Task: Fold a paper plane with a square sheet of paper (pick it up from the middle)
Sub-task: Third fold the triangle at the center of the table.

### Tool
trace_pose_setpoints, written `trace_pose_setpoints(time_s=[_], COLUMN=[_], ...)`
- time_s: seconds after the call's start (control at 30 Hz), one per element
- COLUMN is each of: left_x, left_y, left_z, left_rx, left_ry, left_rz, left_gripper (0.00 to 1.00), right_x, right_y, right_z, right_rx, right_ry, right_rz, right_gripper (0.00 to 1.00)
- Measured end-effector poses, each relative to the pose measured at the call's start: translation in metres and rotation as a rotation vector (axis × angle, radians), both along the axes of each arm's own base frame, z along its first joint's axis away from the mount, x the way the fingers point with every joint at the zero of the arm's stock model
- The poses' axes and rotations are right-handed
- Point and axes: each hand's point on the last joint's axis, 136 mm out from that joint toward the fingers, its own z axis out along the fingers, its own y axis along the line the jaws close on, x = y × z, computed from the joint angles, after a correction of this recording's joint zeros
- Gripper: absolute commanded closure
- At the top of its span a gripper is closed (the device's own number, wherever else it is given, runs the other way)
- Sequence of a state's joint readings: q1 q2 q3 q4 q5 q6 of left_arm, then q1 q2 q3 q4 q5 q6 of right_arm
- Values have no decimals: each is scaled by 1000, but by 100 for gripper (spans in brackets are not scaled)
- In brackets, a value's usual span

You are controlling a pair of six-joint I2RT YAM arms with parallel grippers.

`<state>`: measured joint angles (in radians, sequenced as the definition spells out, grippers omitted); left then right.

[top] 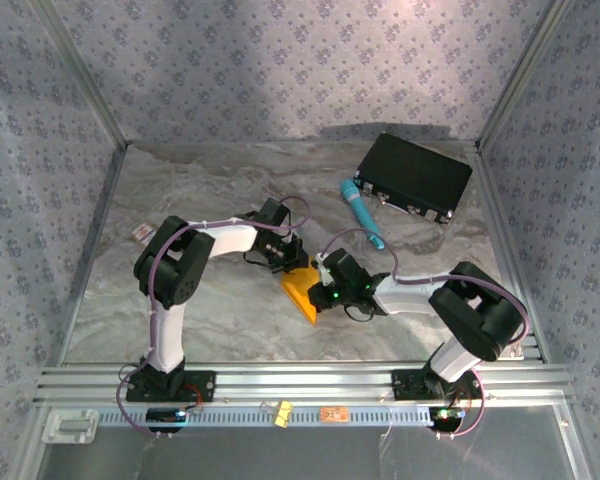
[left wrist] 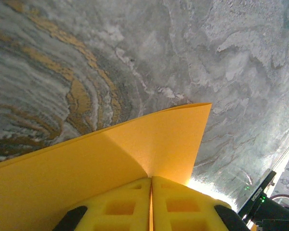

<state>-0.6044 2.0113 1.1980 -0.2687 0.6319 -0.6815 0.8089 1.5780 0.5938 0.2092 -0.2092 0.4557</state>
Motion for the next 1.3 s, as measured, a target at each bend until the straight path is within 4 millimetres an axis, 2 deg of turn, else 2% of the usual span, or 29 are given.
trace_pose_setpoints(time_s=[0.47, 0.63, 0.93, 1.13, 1.3], left_x=[0, 2, 22, 28, 28], left_y=[0, -3, -6, 12, 41], left_z=[0, 2, 17, 21, 44], left_rx=[-1, 5, 17, 50, 33], left_ry=[-2, -9, -64, -78, -114], left_rz=[0, 3, 30, 88, 176], left_gripper=[90, 86, 80, 78, 82], right_x=[0, 1, 4, 6, 9], right_y=[1, 2, 4, 5, 3], right_z=[0, 0, 0, 0, 0], right_rx=[5, 10, 24, 30, 33], right_ry=[3, 0, -7, -11, -8], right_rz=[3, 3, 3, 1, -7], right_gripper=[95, 95, 95, 95, 95])
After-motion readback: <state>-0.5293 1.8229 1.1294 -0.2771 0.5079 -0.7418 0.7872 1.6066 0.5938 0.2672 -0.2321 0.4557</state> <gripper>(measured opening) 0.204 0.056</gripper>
